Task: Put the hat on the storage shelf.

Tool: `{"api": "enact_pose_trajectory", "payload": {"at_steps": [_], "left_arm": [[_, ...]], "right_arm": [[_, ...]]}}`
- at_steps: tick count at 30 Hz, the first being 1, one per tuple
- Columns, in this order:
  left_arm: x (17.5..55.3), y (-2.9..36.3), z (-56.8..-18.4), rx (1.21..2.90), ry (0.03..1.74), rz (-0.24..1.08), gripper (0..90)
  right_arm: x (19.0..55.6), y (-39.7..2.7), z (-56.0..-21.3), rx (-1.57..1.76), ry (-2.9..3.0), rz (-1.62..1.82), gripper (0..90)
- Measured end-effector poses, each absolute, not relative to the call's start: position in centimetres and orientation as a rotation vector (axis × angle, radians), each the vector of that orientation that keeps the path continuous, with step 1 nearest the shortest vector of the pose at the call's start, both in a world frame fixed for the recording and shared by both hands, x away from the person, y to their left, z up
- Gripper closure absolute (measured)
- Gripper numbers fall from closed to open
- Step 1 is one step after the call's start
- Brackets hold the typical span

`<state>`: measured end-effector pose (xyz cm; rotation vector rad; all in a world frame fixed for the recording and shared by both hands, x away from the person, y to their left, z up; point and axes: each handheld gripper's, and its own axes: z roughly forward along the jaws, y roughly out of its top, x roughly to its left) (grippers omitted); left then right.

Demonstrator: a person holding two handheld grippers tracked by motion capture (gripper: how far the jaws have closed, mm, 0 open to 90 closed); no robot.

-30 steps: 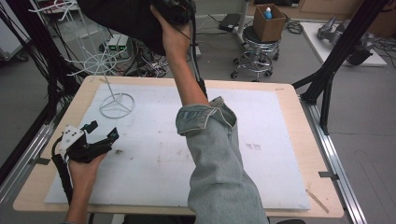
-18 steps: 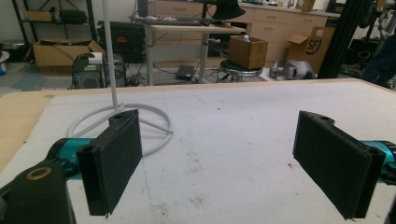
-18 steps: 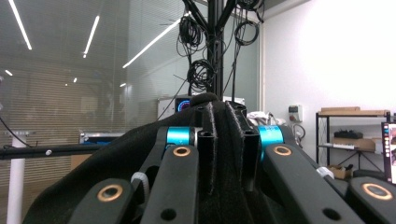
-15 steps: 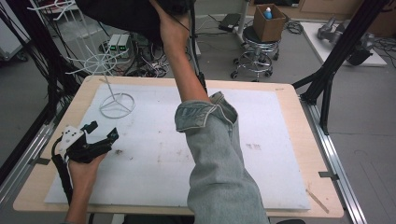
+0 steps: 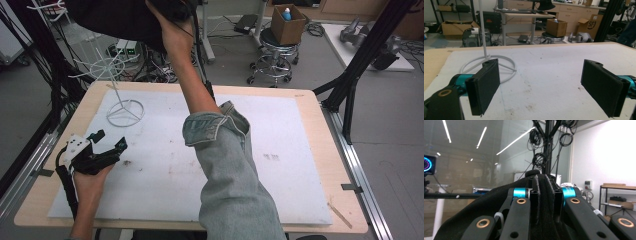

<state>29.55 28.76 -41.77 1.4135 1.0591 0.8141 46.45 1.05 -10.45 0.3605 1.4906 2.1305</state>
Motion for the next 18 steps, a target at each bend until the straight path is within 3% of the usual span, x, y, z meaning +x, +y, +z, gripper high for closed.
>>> {"api": "enact_pose_trajectory", "payload": {"at_steps": [18], "left_arm": [[29.6, 28.8, -41.8, 1.413, 1.059, 0.814, 15.8]], "right_arm": [[47.5, 2.5, -14.6, 0.405, 1.670, 2.010, 80.9]]}}
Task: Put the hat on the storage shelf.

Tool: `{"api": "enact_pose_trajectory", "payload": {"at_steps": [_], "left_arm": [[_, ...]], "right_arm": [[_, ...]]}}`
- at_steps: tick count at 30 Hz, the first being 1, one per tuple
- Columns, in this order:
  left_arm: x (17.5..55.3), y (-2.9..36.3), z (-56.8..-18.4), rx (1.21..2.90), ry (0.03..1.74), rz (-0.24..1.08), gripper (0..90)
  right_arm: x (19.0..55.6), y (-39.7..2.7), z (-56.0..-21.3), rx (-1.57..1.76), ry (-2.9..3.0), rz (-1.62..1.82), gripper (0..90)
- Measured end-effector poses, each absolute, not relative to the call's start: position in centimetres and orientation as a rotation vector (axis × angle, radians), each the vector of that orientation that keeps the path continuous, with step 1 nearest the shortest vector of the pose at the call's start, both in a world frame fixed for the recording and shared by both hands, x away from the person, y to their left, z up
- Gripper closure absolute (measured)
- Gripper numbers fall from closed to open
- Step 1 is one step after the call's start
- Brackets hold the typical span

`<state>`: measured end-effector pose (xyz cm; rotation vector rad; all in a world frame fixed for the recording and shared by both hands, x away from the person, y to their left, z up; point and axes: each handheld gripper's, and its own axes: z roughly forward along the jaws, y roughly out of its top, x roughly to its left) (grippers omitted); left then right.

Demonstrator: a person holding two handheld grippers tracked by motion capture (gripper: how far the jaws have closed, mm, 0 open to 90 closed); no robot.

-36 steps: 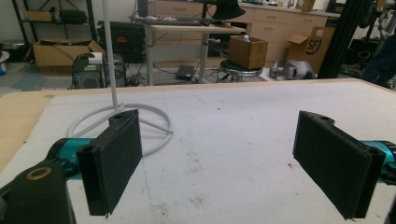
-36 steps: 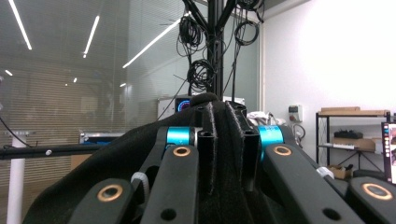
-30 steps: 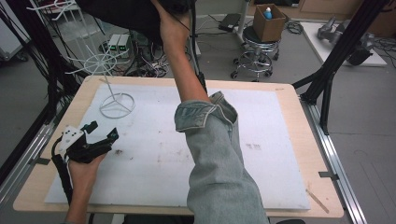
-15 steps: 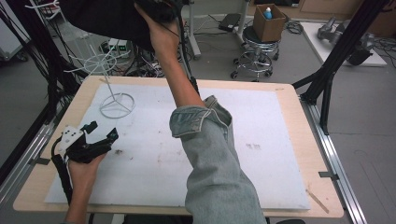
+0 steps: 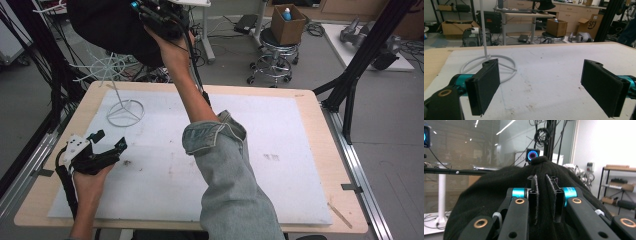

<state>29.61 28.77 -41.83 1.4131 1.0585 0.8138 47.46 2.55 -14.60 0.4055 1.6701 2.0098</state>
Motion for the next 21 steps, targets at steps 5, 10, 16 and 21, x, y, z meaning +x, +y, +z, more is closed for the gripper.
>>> {"api": "enact_pose_trajectory", "payload": {"at_steps": [5, 10, 16, 21], "left_arm": [[29.6, 28.7, -41.8, 1.417, 1.057, 0.814, 15.8], [29.7, 28.7, -41.8, 1.421, 1.057, 0.811, 15.8], [29.7, 28.7, -41.8, 1.417, 1.057, 0.811, 15.8], [29.7, 28.6, -41.9, 1.418, 1.058, 0.811, 15.8]], "right_arm": [[48.1, 2.4, -16.1, 0.445, 1.716, 1.988, 80.1], [48.6, 2.4, -17.5, 0.479, 1.754, 1.987, 80.2], [49.0, 2.4, -19.2, 0.517, 1.804, 1.974, 79.9], [49.3, 2.4, -20.2, 0.543, 1.831, 1.977, 79.4]]}}
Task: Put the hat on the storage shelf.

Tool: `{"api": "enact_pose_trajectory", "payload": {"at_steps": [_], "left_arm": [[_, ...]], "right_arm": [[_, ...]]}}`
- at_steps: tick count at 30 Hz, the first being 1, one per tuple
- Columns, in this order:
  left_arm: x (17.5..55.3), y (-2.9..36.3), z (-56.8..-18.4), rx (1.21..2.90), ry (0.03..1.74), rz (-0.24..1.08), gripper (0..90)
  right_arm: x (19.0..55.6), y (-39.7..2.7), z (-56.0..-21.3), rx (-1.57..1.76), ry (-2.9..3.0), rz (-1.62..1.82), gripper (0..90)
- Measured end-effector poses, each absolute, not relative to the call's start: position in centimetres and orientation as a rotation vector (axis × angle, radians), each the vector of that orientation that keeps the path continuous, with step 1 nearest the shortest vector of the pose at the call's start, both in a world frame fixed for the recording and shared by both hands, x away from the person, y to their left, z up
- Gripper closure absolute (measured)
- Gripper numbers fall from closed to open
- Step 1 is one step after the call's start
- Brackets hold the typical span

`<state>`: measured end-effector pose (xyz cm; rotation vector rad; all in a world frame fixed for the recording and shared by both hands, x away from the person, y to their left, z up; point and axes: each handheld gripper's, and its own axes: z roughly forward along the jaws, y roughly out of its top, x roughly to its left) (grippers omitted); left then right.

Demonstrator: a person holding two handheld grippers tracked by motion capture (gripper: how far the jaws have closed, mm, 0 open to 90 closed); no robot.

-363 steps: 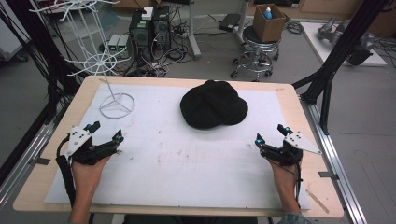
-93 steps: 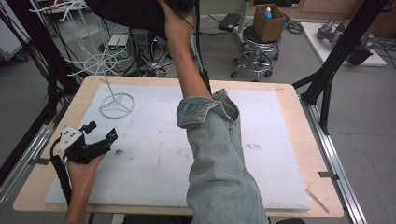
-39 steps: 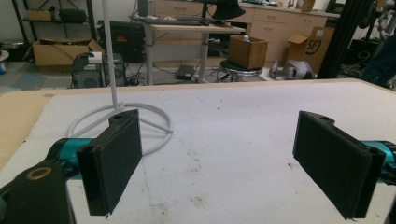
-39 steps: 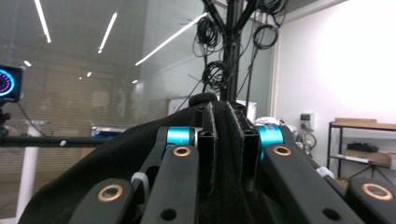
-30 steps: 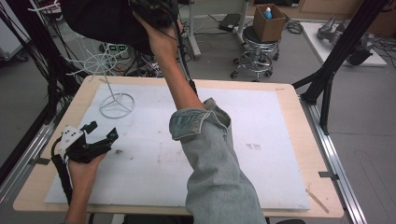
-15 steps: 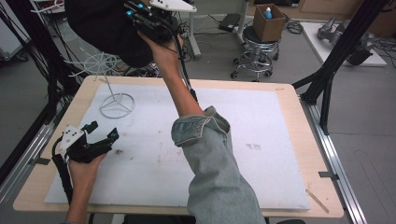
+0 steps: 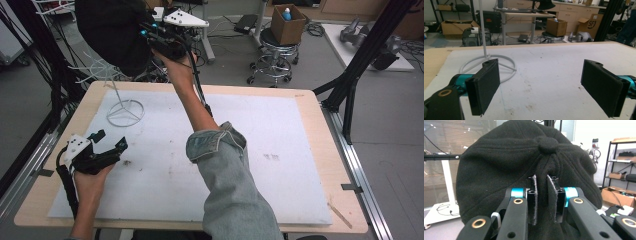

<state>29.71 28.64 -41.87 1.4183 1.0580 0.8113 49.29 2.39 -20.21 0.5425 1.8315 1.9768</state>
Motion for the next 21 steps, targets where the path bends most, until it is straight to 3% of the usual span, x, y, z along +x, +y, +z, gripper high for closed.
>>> {"api": "enact_pose_trajectory", "payload": {"at_steps": [10, 21], "left_arm": [[29.74, 28.66, -41.90, 1.419, 1.057, 0.811, 15.8], [29.78, 28.69, -41.91, 1.419, 1.060, 0.811, 15.8]], "right_arm": [[49.47, 2.46, -21.11, 0.556, 1.851, 1.971, 71.5], [49.29, 1.90, -21.13, 0.567, 1.844, 1.952, 52.6]]}}
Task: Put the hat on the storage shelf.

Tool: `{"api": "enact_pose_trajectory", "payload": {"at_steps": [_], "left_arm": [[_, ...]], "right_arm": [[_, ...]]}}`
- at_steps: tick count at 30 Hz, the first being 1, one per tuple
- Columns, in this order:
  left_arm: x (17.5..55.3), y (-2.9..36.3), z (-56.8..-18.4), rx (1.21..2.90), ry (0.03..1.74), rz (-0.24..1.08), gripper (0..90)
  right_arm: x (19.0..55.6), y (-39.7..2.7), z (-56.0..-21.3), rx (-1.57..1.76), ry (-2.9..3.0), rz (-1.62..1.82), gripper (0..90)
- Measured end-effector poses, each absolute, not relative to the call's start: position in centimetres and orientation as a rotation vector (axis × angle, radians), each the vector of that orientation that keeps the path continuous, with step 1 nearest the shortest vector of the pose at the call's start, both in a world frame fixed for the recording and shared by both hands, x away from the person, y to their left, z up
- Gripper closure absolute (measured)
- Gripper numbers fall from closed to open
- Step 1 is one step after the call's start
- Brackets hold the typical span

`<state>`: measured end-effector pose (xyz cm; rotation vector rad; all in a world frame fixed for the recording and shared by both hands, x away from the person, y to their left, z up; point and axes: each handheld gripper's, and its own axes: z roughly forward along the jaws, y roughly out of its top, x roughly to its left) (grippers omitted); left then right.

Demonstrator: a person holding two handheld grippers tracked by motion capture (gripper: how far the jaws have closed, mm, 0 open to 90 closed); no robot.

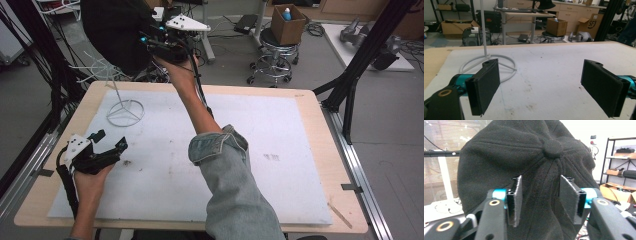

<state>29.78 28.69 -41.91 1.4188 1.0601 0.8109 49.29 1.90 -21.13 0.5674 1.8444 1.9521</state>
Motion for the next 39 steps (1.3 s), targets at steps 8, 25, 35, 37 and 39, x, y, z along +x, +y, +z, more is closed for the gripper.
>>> {"api": "enact_pose_trajectory", "payload": {"at_steps": [8, 25, 35, 37, 39], "left_arm": [[29.8, 28.7, -41.9, 1.412, 1.063, 0.812, 15.8], [30.1, 28.5, -42.0, 1.429, 1.060, 0.816, 15.8], [29.8, 28.3, -42.2, 1.444, 1.060, 0.815, 15.8], [29.8, 28.3, -42.2, 1.449, 1.060, 0.813, 15.8], [29.9, 28.2, -42.2, 1.449, 1.060, 0.814, 15.8]], "right_arm": [[49.1, 0.1, -21.0, 0.603, 1.816, 1.963, 38.9], [46.6, -10.3, -20.5, 0.731, 1.592, 1.937, 18.7], [44.9, -16.9, -21.5, 0.836, 1.509, 1.830, 12.3], [44.4, -18.0, -21.9, 0.834, 1.491, 1.803, 12.3], [44.0, -19.0, -22.1, 0.854, 1.506, 1.780, 11.7]]}}
